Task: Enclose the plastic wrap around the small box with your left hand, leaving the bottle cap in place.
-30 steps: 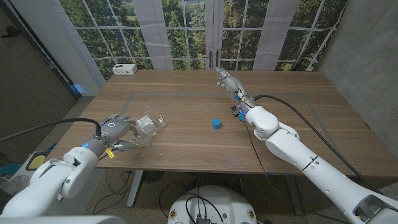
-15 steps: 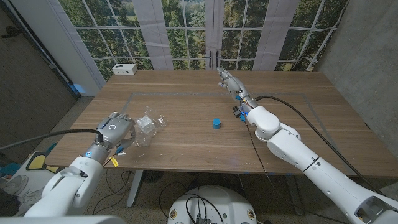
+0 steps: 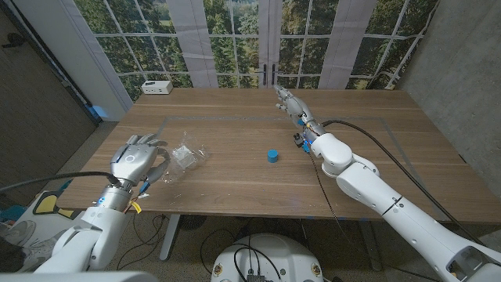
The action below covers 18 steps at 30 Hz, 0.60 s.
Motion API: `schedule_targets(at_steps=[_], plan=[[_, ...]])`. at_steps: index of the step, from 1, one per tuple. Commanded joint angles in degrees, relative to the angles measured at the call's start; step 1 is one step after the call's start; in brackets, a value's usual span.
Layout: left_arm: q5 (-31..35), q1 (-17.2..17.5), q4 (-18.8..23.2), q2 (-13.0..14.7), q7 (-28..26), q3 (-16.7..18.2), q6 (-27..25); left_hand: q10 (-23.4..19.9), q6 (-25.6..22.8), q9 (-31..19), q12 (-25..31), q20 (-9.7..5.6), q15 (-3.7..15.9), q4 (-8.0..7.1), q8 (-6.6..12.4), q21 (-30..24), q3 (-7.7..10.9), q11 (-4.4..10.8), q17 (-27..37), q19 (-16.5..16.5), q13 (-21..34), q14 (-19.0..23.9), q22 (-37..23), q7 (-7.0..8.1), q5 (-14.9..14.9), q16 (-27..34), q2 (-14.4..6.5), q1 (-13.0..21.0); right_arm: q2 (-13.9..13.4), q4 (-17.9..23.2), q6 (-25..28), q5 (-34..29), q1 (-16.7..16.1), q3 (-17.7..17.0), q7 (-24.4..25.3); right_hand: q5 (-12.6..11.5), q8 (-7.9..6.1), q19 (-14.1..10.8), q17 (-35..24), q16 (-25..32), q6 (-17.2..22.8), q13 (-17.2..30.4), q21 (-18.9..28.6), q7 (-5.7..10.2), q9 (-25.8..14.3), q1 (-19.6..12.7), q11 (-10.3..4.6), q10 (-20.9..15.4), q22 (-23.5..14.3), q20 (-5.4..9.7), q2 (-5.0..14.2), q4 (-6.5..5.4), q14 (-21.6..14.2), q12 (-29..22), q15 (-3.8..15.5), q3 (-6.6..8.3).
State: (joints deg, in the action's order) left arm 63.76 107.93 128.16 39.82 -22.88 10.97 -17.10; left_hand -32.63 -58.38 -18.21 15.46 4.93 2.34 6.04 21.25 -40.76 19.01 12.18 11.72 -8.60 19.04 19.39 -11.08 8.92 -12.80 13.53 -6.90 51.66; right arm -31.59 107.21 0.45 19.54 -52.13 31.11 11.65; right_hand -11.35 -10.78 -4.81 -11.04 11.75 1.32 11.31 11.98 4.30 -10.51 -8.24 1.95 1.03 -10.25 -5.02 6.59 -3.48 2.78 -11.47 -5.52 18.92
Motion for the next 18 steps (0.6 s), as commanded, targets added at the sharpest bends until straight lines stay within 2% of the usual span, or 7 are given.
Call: schedule_targets(at_steps=[1, 3, 6, 10, 12, 16, 18], plan=[[-1.7, -2.5, -2.4, -0.2, -7.2, -1.8, -1.2, 0.6, 0.9, -1.1, -0.1, 0.76, 6.53, -0.53, 0.86, -0.3, 0.10, -0.20, 0.2, -0.2, 0.4, -0.3, -0.3, 0.08, -0.6, -0.1, -0.7, 0.0, 0.7, -1.2, -0.4, 0.3, 0.8, 0.2, -0.3, 0.0, -0.18, -0.1, -0.3, -0.1, -0.2, 0.1, -0.1, -0.04, -0.2, 0.1, 0.23, 0.1, -0.2, 0.27, 0.39, -0.06, -0.2, 0.0, -0.21, 0.54], [0.0, -5.3, -5.2, -0.8, -12.1, -4.4, -2.2, 0.2, 1.4, -1.5, 0.0, 0.61, 6.52, -0.61, 1.14, -0.5, -0.02, -0.09, 0.3, -0.5, 0.6, -0.1, -0.3, 0.20, -0.7, 0.0, -0.7, -0.1, 0.4, -1.0, 0.3, 0.2, 1.1, 0.3, -0.4, 0.0, -0.18, -0.1, -0.3, -0.1, -0.2, 0.1, -0.1, 0.00, -0.2, 0.1, 0.26, 0.1, -0.2, 0.22, 0.39, -0.06, -0.2, 0.0, -0.22, 0.55], [1.7, -7.3, -6.3, 1.4, -10.9, -6.2, -4.3, -0.5, 1.8, -2.3, 0.2, 0.56, 6.88, -0.66, 1.85, -0.8, -0.42, -0.04, 0.3, -1.3, 0.9, 0.5, -0.3, 1.23, -1.0, 0.2, -0.3, -0.2, 0.5, -1.6, -0.2, 0.5, 1.2, 0.3, -0.9, 0.0, -0.19, -0.1, -0.3, -0.1, -0.2, 0.1, -0.1, 0.04, -0.2, 0.1, 0.25, 0.1, -0.2, 0.27, 0.39, -0.07, -0.2, 0.0, -0.20, 0.57], [-2.1, -7.2, -5.9, 3.6, -10.3, -5.6, -2.5, -1.0, 1.0, -2.9, 0.3, 0.24, 7.40, -0.44, 2.88, -1.0, -0.98, -0.07, 0.2, -1.6, 1.2, 1.1, -0.3, 1.35, -1.3, 0.3, 0.6, -0.3, 0.2, -1.2, 0.4, 0.2, 1.2, 0.1, -0.3, 0.1, -0.18, -0.1, -0.3, -0.1, -0.2, 0.1, -0.1, 0.01, -0.2, 0.1, 0.24, 0.1, -0.2, 0.20, 0.37, -0.09, -0.2, 0.0, -0.22, 0.58], [-7.6, -5.3, -3.1, 4.7, -4.0, -3.0, -1.3, -1.4, 2.4, -2.4, 0.3, -0.94, 8.26, -0.65, 2.66, -1.3, -2.51, -0.20, 0.1, -2.2, 1.5, 2.0, -0.3, 1.73, -0.9, 0.4, 2.6, -1.6, 0.6, -1.6, -0.4, 0.8, 0.8, -0.2, -0.2, 0.1, -0.18, -0.1, -0.3, -0.1, -0.2, 0.1, -0.1, 0.00, -0.2, 0.1, 0.27, 0.1, -0.2, 0.18, 0.37, -0.10, -0.2, 0.0, -0.23, 0.60], [-11.9, -3.9, -1.3, 1.9, -3.9, -1.1, -1.9, 2.1, 8.1, -1.8, -1.4, 0.70, 4.90, -2.99, 1.16, -0.4, -6.25, -1.81, 0.0, -0.2, 2.2, 0.1, -0.1, -1.32, 0.3, -0.8, 5.1, -7.7, 0.5, -1.8, 0.2, 1.2, 0.9, -0.3, -0.4, 0.1, -0.18, -0.1, -0.3, -0.1, -0.2, 0.1, -0.1, 0.06, -0.2, 0.1, 0.25, 0.1, -0.2, 0.24, 0.36, -0.11, -0.2, 0.0, -0.25, 0.62], [-12.7, -2.3, 1.3, 2.6, 1.8, 0.2, -3.9, 3.1, 10.3, -2.6, -1.8, 1.90, 3.39, -3.47, 1.30, 0.2, -7.47, -3.37, 0.0, 1.2, 2.5, -1.0, -0.2, -2.65, 0.5, -1.3, 6.3, -9.7, 0.2, -1.8, 0.8, 1.0, 1.3, -0.1, -0.5, 0.1, -0.18, -0.1, -0.3, -0.1, -0.2, 0.1, -0.1, 0.04, -0.2, 0.1, 0.26, 0.1, -0.2, 0.23, 0.35, -0.12, -0.2, 0.0, -0.24, 0.63]])
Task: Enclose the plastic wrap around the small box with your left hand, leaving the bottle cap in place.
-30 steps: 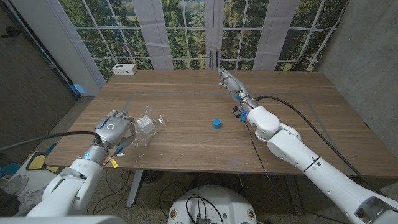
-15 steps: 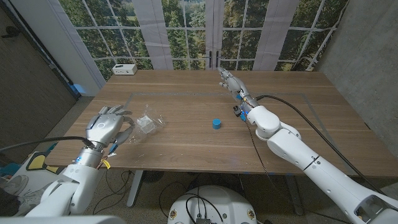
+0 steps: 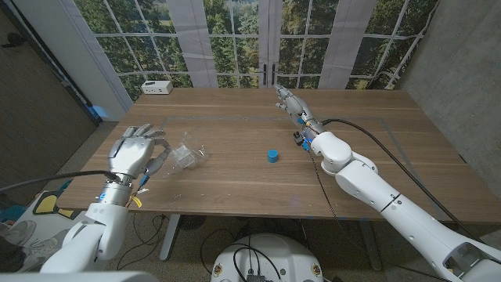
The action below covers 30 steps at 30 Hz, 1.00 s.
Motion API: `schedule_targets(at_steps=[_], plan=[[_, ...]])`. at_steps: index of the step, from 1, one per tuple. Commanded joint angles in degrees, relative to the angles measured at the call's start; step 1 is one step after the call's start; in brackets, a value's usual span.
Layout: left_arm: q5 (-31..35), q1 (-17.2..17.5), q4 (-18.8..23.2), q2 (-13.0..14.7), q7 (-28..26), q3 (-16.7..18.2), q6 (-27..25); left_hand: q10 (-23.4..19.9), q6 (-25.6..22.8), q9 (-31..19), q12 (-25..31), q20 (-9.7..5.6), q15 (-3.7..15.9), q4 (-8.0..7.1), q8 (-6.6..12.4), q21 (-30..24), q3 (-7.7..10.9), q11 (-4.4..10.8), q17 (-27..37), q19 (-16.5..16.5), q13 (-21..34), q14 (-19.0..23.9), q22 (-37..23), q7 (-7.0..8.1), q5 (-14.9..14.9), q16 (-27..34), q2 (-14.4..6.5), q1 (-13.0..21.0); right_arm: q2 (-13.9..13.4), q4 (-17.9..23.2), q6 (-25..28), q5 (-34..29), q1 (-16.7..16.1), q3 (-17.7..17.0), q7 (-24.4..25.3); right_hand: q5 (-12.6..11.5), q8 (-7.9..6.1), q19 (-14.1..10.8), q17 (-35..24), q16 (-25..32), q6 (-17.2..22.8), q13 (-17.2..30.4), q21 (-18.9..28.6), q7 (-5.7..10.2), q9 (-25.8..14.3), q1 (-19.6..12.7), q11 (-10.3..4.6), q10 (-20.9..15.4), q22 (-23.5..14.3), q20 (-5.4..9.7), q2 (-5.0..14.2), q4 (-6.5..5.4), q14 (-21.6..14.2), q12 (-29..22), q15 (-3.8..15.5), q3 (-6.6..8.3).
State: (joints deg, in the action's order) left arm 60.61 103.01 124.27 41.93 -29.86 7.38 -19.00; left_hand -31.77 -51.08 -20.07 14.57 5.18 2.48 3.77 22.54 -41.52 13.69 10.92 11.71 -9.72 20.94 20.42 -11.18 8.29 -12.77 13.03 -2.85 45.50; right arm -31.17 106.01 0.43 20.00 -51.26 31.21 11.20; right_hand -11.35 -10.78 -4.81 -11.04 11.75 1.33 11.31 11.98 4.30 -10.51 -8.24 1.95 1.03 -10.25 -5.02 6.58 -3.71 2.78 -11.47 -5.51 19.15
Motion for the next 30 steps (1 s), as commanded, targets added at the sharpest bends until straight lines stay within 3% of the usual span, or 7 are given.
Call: schedule_targets(at_steps=[1, 5, 9, 15, 18, 22, 30], plan=[[-11.0, 3.5, 5.8, 0.4, 10.1, 4.8, -1.4, 4.4, 6.4, -1.7, -1.7, 2.74, 1.59, -1.65, -0.25, 1.4, -2.93, -3.31, 0.1, 3.4, 1.0, -3.4, -0.2, -3.00, 0.4, -1.2, 2.6, -5.0, 0.0, -1.0, 0.3, 0.5, 0.6, -0.2, -0.2, 0.1, -0.17, -0.2, -0.3, -0.1, -0.2, 0.1, -0.1, -0.01, -0.2, 0.1, 0.31, 0.1, -0.2, 0.18, 0.35, 0.12, -0.2, 0.0, -0.29, 0.41], [-17.0, 5.6, 7.4, -2.0, 12.0, 7.9, 2.0, 9.2, 15.5, -2.5, -2.7, 5.29, -1.87, -3.39, -2.40, 3.1, -4.45, -6.17, 0.3, 7.6, 1.9, -7.8, -0.5, -4.76, 0.5, -2.0, 2.2, -9.3, 0.4, -2.0, 0.2, 0.9, 1.2, 0.0, -0.8, 0.1, -0.17, -0.2, -0.3, -0.1, -0.3, 0.1, -0.1, -0.04, -0.2, 0.1, 0.29, 0.2, -0.2, 0.19, 0.33, 0.12, -0.2, 0.0, -0.28, 0.43], [-16.9, 7.1, 9.9, -4.6, 13.1, 9.1, 0.3, 10.2, 16.2, -2.4, -2.8, 6.23, -3.01, -3.70, -2.65, 3.6, -4.55, -7.05, 0.2, 8.9, 2.1, -8.9, -0.6, -3.83, 0.6, -2.1, 1.7, -10.1, 0.6, -2.7, -0.3, 1.0, 1.6, 0.2, -1.3, 0.1, -0.17, -0.1, -0.3, -0.1, -0.3, 0.1, -0.1, 0.00, -0.2, 0.1, 0.22, 0.2, -0.2, 0.25, 0.33, 0.09, -0.2, 0.0, -0.19, 0.44], [-14.0, 9.3, 12.5, -5.9, 17.3, 10.3, -2.4, 11.5, 4.5, -4.9, -2.1, 6.76, -4.73, -2.12, 4.90, 4.1, -6.04, -7.72, -0.1, 9.7, 2.9, -11.1, -0.9, -5.23, 0.3, -1.8, 4.5, -10.4, 0.2, -2.2, 0.3, 1.0, 1.7, 0.2, -1.3, 0.1, -0.17, -0.2, -0.3, -0.1, -0.3, 0.1, -0.1, 0.05, -0.2, 0.1, 0.23, 0.2, -0.2, 0.23, 0.33, 0.06, -0.4, 0.0, -0.21, 0.47], [-12.0, 10.1, 14.3, -4.2, 23.8, 10.6, -4.6, 11.5, 3.4, -5.3, -2.0, 6.86, -4.78, -2.04, 5.81, 4.3, -6.44, -7.74, 0.0, 10.2, 3.0, -11.8, -0.9, -5.24, 0.2, -1.9, 5.0, -10.7, 0.1, -2.2, 0.1, 1.2, 1.7, 0.3, -1.7, 0.1, -0.16, -0.3, -0.3, 0.0, -0.3, 0.1, 0.0, 0.05, -0.2, 0.1, 0.29, 0.2, -0.2, 0.17, 0.33, 0.07, -0.5, 0.0, -0.27, 0.50], [4.2, 8.1, 13.7, -2.0, 26.4, 1.8, -13.6, 11.1, -1.2, -4.4, -1.7, 6.97, -5.03, -2.38, 7.19, 4.6, -7.76, -7.08, 0.0, 10.8, 2.9, -12.7, -1.0, -6.33, -0.3, -1.7, 6.4, -12.2, 0.5, -3.2, -1.7, 1.3, 1.4, 0.2, -2.0, 0.1, -0.16, -0.3, -0.3, 0.0, -0.3, 0.1, 0.0, 0.06, -0.2, 0.0, 0.27, 0.2, -0.2, 0.15, 0.32, 0.08, -0.6, 0.0, -0.35, 0.53], [5.7, 5.7, 13.1, -1.8, 33.3, -1.6, -18.4, 7.2, -9.8, -1.4, -0.6, 6.52, -3.69, -2.40, 8.33, 4.4, -8.96, -5.59, -0.4, 9.3, 1.7, -11.2, -0.9, -8.20, -1.8, -0.9, 7.3, -12.8, -0.2, -3.1, -1.9, 2.1, 0.4, -0.4, -2.1, 0.1, -0.16, -0.5, -0.3, 0.1, -0.3, 0.1, 0.0, 0.07, -0.2, 0.0, 0.31, 0.3, -0.2, 0.11, 0.31, 0.05, -0.9, 0.0, -0.46, 0.58]])
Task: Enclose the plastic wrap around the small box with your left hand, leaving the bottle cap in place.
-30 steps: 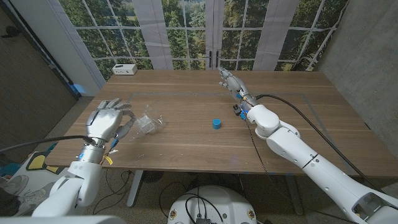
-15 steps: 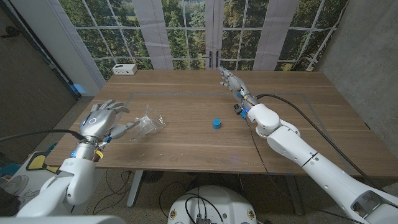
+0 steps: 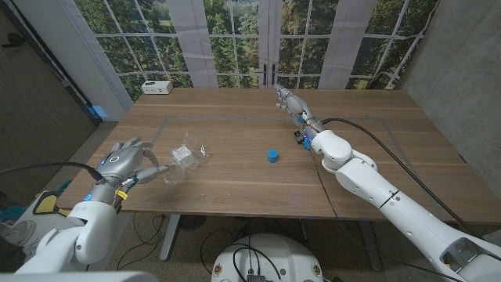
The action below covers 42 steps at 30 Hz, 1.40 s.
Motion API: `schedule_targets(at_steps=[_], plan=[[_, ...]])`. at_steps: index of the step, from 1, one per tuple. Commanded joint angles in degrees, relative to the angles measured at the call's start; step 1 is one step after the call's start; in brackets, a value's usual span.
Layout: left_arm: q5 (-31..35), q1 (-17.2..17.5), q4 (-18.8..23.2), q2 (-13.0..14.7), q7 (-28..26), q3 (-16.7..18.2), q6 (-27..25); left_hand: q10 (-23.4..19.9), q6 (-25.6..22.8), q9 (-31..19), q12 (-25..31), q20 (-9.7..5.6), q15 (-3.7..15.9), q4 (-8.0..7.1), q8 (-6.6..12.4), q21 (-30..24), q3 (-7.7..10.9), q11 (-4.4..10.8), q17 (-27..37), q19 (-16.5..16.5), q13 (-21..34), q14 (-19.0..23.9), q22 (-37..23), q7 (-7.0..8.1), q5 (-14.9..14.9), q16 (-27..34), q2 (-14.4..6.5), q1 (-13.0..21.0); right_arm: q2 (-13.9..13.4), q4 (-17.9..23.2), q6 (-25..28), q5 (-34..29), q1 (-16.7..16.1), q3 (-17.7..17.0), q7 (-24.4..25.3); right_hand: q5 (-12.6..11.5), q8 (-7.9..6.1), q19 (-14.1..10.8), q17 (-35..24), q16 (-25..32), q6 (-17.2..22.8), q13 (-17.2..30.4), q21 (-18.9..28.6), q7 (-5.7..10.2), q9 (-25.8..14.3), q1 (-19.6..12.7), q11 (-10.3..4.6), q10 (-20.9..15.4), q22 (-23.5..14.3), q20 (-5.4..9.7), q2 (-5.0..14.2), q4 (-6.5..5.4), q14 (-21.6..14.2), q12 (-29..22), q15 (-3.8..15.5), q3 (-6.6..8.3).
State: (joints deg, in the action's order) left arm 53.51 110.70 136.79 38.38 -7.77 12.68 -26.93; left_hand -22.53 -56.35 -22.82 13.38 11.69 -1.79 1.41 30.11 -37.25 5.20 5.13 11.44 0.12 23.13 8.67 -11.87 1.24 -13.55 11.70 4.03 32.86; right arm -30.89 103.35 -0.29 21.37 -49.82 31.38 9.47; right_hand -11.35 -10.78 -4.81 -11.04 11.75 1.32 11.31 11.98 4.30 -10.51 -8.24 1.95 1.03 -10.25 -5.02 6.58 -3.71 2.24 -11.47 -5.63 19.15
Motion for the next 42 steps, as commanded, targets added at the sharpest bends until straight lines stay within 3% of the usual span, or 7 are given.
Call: schedule_targets(at_steps=[1, 5, 9, 17, 27, 35, 42], plan=[[14.6, -2.1, -0.4, 1.8, 9.5, -7.9, -11.0, -4.1, -8.1, 2.5, 1.1, -0.38, 1.23, -0.11, 1.31, 0.2, -0.75, 1.16, -0.2, -0.7, -1.0, 1.1, -0.2, -1.56, -1.5, 0.8, 0.3, -0.2, -0.7, -0.3, -1.2, 0.5, -1.1, -0.5, -0.3, 0.1, -0.16, -0.5, -0.3, 0.1, -0.3, 0.1, 0.0, 0.06, -0.2, 0.0, 0.27, 0.3, -0.2, 0.19, 0.31, 0.05, -0.4, 0.0, -0.32, 0.59], [18.9, -3.5, -0.3, 3.7, 15.4, -10.1, -14.3, -5.6, -9.9, 4.2, 1.1, -0.66, 2.31, -0.10, 0.71, 0.0, -1.25, 1.63, -0.3, -1.5, -1.8, 2.0, -0.2, -1.97, -2.2, 1.0, 0.4, -0.2, -0.5, -0.8, -1.7, 1.2, -1.3, -0.8, -0.6, 0.1, -0.16, -0.6, -0.3, 0.1, -0.3, 0.1, 0.0, 0.09, -0.2, 0.0, 0.32, 0.2, -0.2, 0.10, 0.31, 0.04, -0.5, 0.0, -0.36, 0.61], [21.7, -4.7, -0.5, 5.4, 20.0, -11.2, -15.5, -2.0, 0.6, 7.2, -0.6, -0.64, 1.81, 0.25, -5.98, 0.5, -1.79, 1.01, -0.4, -1.0, -3.1, 0.7, -0.2, -0.09, -3.4, 0.2, 0.2, 0.6, -0.7, -0.8, -1.9, 1.2, -1.4, -1.0, -0.7, 0.1, -0.16, -0.5, -0.3, 0.1, -0.3, 0.1, 0.0, 0.11, -0.2, 0.0, 0.31, 0.2, -0.2, 0.10, 0.31, 0.02, -0.5, 0.0, -0.35, 0.63], [31.1, -8.0, -4.0, 6.2, 23.9, -16.0, -18.5, 3.5, 14.3, 10.6, -1.4, -0.38, 0.71, 3.79, -15.14, 0.7, -0.44, 1.02, -0.6, -1.7, -4.5, -1.7, 0.0, 9.75, -5.1, -0.4, -1.0, 7.7, -0.8, -0.7, -2.0, 1.4, -1.9, -1.3, -0.2, 0.1, -0.23, -0.6, -0.3, 0.1, -0.2, 0.1, 0.0, -0.03, -0.2, 0.0, 0.30, 0.3, -0.2, 0.12, 0.30, 0.00, -0.5, 0.0, -0.40, 0.66], [33.2, -9.9, -9.3, -2.8, 1.8, -19.2, -25.4, 1.9, 15.1, 10.8, 0.0, -1.56, 1.42, 4.72, -16.48, -0.2, 0.50, 1.72, -0.6, -4.7, -4.6, 0.2, 0.0, 8.31, -5.1, 0.3, -2.6, 10.1, -0.5, -1.2, -1.7, 1.5, -1.4, -1.0, -0.4, 0.1, -0.26, -0.5, -0.3, 0.0, -0.1, 0.1, 0.0, -0.16, -0.2, 0.0, 0.32, 0.3, -0.2, 0.17, 0.30, -0.03, -0.5, 0.0, -0.44, 0.71], [32.3, -12.5, -10.1, -4.0, 6.7, -19.4, -27.3, 2.3, 18.2, 11.0, 0.2, -0.49, 0.67, 3.21, -18.46, -0.4, -0.45, 0.00, -0.4, -5.3, -4.5, 0.5, 0.0, 4.90, -4.1, 0.3, -3.3, 7.4, -0.6, -1.2, -1.4, 1.4, -0.9, -0.8, -0.8, 0.1, -0.25, -0.5, -0.3, 0.0, -0.1, 0.1, 0.0, -0.16, -0.2, 0.0, 0.34, 0.3, -0.2, 0.20, 0.29, -0.05, -0.5, 0.0, -0.37, 0.77], [29.8, -15.7, -11.7, -2.3, 10.5, -20.4, -27.6, 2.6, 18.8, 11.2, 0.2, -0.33, 0.69, 2.83, -18.77, -0.3, -0.73, 0.16, -0.3, -5.0, -4.5, 0.4, 0.0, 5.31, -3.7, 0.2, -3.5, 6.6, -0.7, -0.9, -1.1, 1.3, -1.0, -0.9, -0.3, 0.1, -0.24, -0.5, -0.3, 0.0, -0.1, 0.1, 0.0, -0.20, -0.2, 0.0, 0.35, 0.3, -0.2, 0.19, 0.27, -0.07, -0.4, 0.0, -0.37, 0.79]])
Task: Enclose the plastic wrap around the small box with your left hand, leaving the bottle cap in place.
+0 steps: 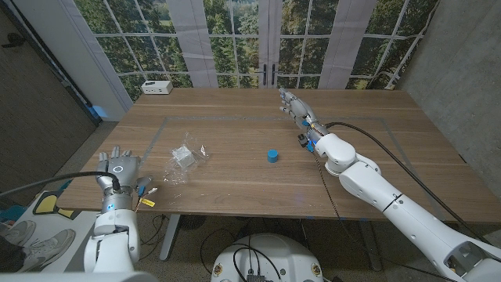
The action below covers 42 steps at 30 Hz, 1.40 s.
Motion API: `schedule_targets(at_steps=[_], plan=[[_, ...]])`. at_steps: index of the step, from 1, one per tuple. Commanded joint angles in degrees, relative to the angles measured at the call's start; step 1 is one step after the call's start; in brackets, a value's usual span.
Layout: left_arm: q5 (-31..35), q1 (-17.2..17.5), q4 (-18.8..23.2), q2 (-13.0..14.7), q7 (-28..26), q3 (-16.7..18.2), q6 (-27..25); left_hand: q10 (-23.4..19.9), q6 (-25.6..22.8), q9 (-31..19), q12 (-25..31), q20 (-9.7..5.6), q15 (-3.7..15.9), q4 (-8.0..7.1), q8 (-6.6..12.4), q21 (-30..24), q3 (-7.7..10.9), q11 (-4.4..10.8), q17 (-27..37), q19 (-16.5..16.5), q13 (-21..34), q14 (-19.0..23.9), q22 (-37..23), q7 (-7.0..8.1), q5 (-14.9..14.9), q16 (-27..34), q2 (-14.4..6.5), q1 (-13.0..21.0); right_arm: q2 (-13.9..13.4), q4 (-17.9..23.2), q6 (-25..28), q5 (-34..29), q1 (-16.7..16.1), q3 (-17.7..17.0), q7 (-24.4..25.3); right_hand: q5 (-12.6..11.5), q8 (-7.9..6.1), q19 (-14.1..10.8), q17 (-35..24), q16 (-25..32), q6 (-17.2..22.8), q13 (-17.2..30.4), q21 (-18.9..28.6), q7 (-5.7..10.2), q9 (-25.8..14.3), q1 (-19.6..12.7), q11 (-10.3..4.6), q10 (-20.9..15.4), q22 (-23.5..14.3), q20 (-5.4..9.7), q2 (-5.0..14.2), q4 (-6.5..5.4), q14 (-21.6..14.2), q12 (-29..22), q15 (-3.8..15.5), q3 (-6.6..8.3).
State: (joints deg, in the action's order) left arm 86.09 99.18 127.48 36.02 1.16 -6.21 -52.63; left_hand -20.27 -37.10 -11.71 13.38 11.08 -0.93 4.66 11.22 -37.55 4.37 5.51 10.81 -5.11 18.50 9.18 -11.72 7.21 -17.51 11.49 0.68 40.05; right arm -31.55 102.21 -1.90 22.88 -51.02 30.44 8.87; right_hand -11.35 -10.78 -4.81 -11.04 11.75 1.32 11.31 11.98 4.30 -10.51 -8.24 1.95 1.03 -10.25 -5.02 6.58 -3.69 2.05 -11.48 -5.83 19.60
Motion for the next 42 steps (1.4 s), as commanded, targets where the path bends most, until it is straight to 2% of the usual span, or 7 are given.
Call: schedule_targets(at_steps=[1, 7, 11, 15, 24, 35, 42], plan=[[-4.9, -4.3, -2.6, -0.1, -0.3, -1.1, -1.4, 0.4, -0.9, 0.1, 0.2, 0.20, -0.17, -0.48, 0.28, 0.1, 0.08, -0.30, 0.3, 0.3, 0.1, -0.1, -0.2, -1.14, 0.3, 0.4, -0.2, -0.7, 0.0, 0.2, 0.4, -0.2, 0.1, 0.0, 0.3, 0.1, -0.23, -0.5, -0.3, 0.0, -0.1, 0.1, 0.0, -0.16, -0.2, 0.0, 0.32, 0.3, -0.2, 0.22, 0.26, -0.09, -0.2, 0.0, -0.14, 0.34], [-16.6, -5.5, -1.2, 2.1, -1.1, 0.7, 1.8, 0.4, -1.1, 0.2, 0.3, 0.26, -0.35, -0.74, 0.23, 0.1, 0.15, -0.65, 0.4, 0.3, 0.1, -0.2, -0.2, -1.42, 0.5, 0.3, -0.8, -1.0, 0.1, -0.3, 0.2, -0.2, 0.5, 0.1, 0.0, 0.1, -0.23, -0.5, -0.3, 0.0, -0.1, 0.1, 0.0, -0.21, -0.2, 0.0, 0.40, 0.3, -0.2, 0.11, 0.19, -0.08, -0.3, 0.0, -0.41, 0.35], [-18.6, -7.6, -2.4, 4.2, -1.3, -1.2, 0.6, 0.4, -0.5, 0.4, 0.4, 0.42, -0.49, -0.57, -0.11, 0.1, 0.60, -0.63, 0.3, 0.4, 0.1, -0.3, -0.3, 4.34, 1.2, 0.2, -1.8, -0.7, 0.3, -0.3, 0.5, -0.3, 0.6, 0.1, 0.3, 0.1, -0.23, -0.5, -0.3, 0.0, -0.1, 0.1, 0.0, -0.20, -0.2, 0.0, 0.38, 0.3, -0.2, 0.07, 0.13, -0.07, -0.3, 0.0, -0.27, 0.35], [-21.0, -9.2, -3.4, 6.6, -1.6, -3.3, -0.3, 0.4, -1.3, 0.5, 0.4, 0.57, -0.65, -0.46, 0.18, 0.1, 0.88, -0.48, 0.3, 0.4, 0.1, -0.3, -0.3, 5.20, 1.5, 0.2, -2.3, -0.4, 0.4, -0.8, 0.2, -0.1, 0.7, 0.0, 0.2, 0.1, -0.22, -0.5, -0.3, 0.0, -0.1, 0.1, 0.0, -0.24, -0.2, 0.0, 0.43, 0.3, -0.2, 0.00, 0.08, -0.08, -0.3, 0.0, -0.33, 0.34], [-22.5, -12.1, -2.7, 13.7, 2.7, -8.9, -5.0, -1.9, -10.1, 0.8, 1.3, 0.66, 0.18, 0.62, 2.36, 0.0, 1.56, -0.08, 0.1, 0.4, -0.3, 0.8, -0.4, 1.26, 3.4, 0.5, -2.9, 0.5, 0.7, -1.4, 0.1, 0.1, 0.9, -0.1, 0.3, 0.1, -0.21, -0.6, -0.3, 0.0, -0.2, 0.1, 0.0, -0.18, -0.2, 0.0, 0.43, 0.3, -0.2, -0.04, 0.02, -0.12, -0.3, 0.0, -0.28, 0.34], [-22.2, -17.2, -4.4, 18.1, 4.2, -17.1, -10.2, -1.3, -8.0, 0.9, 1.0, 0.62, 0.48, 1.08, 0.72, 0.1, 1.32, -0.08, 0.1, 0.6, -0.4, 0.9, -0.4, 0.26, 4.0, 0.4, -2.3, 0.4, 0.7, -1.5, 0.2, -0.1, 1.2, 0.0, 0.3, 0.1, -0.19, -0.5, -0.3, 0.0, -0.2, 0.1, 0.0, -0.11, -0.2, 0.1, 0.50, 0.1, -0.2, -0.02, -0.03, -0.14, -0.5, -0.1, -0.34, 0.35], [-25.3, -17.8, -6.2, 17.4, -5.0, -18.8, -9.7, -7.3, -22.1, 0.8, 2.6, -2.27, 4.26, 5.46, 3.71, -1.7, 6.88, 3.78, -0.5, -2.8, -1.2, 5.3, -0.4, 1.44, 6.1, 1.0, -5.5, 11.1, 0.6, -1.1, 0.4, -0.3, 1.3, 0.0, 0.6, 0.1, -0.20, -0.5, -0.3, 0.0, -0.2, 0.1, 0.0, -0.21, -0.2, 0.1, 0.53, 0.0, -0.2, -0.19, -0.07, -0.13, -0.6, -0.1, -0.43, 0.38]])
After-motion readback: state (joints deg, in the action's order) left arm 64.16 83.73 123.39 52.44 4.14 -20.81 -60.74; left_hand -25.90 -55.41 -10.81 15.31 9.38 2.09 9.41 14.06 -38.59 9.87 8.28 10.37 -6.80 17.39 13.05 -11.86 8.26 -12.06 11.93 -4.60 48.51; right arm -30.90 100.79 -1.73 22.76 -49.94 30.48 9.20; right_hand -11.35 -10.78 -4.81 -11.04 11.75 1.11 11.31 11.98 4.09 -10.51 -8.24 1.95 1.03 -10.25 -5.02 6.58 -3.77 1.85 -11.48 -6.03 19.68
